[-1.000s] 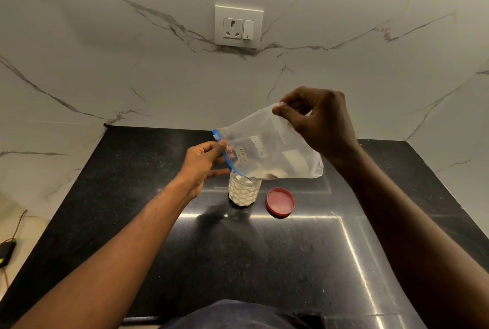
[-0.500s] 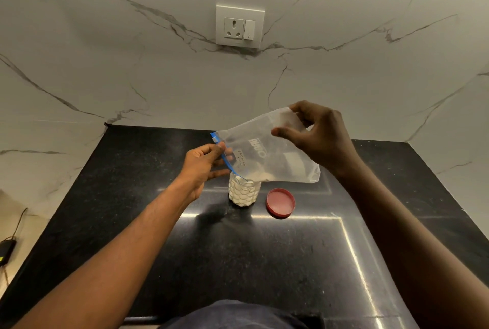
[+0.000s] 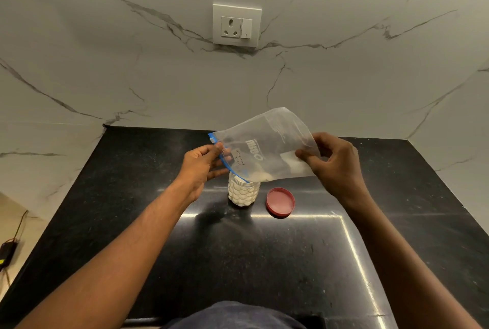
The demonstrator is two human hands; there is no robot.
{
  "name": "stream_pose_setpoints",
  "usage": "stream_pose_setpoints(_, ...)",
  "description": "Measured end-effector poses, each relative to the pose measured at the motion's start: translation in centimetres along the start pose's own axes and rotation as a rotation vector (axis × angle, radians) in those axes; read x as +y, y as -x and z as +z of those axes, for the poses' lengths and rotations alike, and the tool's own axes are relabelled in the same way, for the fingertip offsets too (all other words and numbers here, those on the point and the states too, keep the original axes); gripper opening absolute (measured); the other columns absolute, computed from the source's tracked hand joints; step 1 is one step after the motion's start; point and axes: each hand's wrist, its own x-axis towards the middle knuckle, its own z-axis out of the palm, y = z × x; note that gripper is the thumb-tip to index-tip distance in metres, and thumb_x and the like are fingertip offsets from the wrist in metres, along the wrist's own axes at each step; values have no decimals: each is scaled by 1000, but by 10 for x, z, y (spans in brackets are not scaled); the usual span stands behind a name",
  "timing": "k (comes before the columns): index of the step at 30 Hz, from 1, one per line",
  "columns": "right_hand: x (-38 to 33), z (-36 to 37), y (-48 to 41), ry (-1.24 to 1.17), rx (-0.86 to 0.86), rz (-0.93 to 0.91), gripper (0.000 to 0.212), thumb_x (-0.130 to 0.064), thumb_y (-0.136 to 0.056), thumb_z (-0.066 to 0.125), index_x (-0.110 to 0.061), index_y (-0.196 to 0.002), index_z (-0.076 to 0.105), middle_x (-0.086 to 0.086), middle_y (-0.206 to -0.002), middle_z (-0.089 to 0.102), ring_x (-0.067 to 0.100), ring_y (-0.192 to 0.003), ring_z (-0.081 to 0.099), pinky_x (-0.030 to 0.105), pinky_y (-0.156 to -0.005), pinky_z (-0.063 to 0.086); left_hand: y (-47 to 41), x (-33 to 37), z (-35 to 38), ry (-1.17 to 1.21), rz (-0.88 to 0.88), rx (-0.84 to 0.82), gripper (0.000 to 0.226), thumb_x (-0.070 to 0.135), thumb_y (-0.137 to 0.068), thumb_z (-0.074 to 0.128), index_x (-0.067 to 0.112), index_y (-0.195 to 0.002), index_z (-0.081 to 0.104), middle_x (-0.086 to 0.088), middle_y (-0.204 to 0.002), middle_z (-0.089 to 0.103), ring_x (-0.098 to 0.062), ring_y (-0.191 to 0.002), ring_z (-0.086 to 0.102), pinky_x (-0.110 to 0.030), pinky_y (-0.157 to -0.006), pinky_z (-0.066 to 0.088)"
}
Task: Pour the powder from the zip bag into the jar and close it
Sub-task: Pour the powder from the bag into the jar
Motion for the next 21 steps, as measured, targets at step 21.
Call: stream_pose_setpoints(21, 13, 16, 16, -209, 37, 78, 22, -14, -94, 77, -19, -115, 75, 1, -100, 77, 25, -89, 76, 43, -70, 67, -1, -1, 0, -7, -23, 12, 19, 26, -104, 67, 11, -110, 78, -9, -105, 85, -25, -99, 83, -38, -77, 69)
